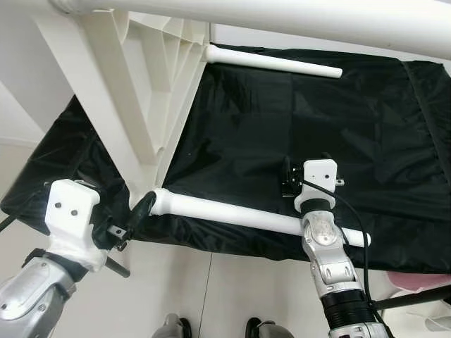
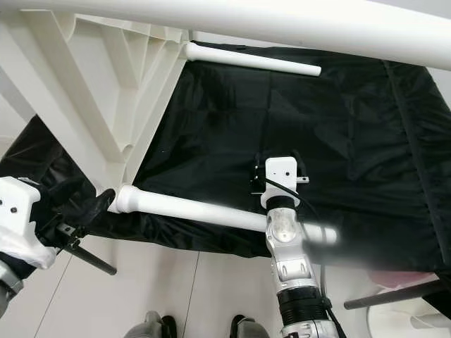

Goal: Building children table

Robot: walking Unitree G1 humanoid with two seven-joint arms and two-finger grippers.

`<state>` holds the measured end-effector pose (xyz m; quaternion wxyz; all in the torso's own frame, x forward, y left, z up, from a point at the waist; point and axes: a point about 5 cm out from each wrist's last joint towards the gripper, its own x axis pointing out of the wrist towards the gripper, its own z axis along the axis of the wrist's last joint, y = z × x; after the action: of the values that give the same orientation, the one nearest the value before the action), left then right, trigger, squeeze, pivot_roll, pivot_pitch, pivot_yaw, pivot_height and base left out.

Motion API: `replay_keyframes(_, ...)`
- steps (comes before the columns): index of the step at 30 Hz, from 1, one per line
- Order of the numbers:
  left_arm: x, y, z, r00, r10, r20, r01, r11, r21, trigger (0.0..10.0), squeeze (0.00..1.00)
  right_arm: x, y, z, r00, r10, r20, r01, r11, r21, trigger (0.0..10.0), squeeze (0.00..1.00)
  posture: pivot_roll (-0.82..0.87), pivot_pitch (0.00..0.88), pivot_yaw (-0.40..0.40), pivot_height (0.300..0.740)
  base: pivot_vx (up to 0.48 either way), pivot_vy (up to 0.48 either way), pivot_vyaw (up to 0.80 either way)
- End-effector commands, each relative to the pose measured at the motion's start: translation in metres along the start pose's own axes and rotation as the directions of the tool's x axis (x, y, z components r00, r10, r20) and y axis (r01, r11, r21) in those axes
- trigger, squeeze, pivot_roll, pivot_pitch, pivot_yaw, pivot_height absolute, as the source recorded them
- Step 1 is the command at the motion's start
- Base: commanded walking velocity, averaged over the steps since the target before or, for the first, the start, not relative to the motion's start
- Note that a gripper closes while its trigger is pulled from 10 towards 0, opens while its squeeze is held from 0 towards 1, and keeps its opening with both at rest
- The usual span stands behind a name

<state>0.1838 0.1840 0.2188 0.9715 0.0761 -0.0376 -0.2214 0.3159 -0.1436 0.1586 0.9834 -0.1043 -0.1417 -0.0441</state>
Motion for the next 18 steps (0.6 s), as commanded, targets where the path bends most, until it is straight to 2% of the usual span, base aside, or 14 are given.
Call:
replay_keyframes(1,-0.007,-0.006,0.000,0.986,-0.163,-0.030,0.163,0.987,-0.010,10.0,0.00,-0.001,0.005,-0.001,1.000,0.017,0.002,-0.017,1.000,0.013,10.0,0.00,0.19,0.159,0.019,0.740,0.000,0.000,0.00)
replay_keyframes(7,-0.007,0.003,-0.004,0.987,-0.147,-0.057,0.148,0.989,0.003,10.0,0.00,0.000,0.009,-0.002,1.000,0.019,0.003,-0.019,1.000,0.022,10.0,0.00,0.18,0.155,0.022,0.740,0.000,0.000,0.00)
replay_keyframes(13,0.008,0.006,-0.005,0.986,-0.165,-0.040,0.164,0.986,-0.010,10.0,0.00,-0.001,0.005,-0.002,1.000,0.003,0.004,-0.003,1.000,0.019,10.0,0.00,0.17,0.156,0.027,0.740,0.000,0.000,0.00)
replay_keyframes(16,0.010,0.006,-0.006,0.985,-0.166,-0.039,0.166,0.986,-0.013,10.0,0.00,-0.001,0.005,-0.002,1.000,0.002,0.004,-0.002,1.000,0.019,10.0,0.00,0.17,0.156,0.027,0.740,0.000,0.000,0.00)
replay_keyframes(18,0.020,0.007,-0.005,0.980,-0.197,-0.020,0.197,0.980,-0.003,10.0,0.00,-0.001,0.004,-0.001,1.000,-0.011,0.007,0.011,1.000,0.019,10.0,0.00,0.15,0.161,0.043,0.740,0.000,0.000,0.00)
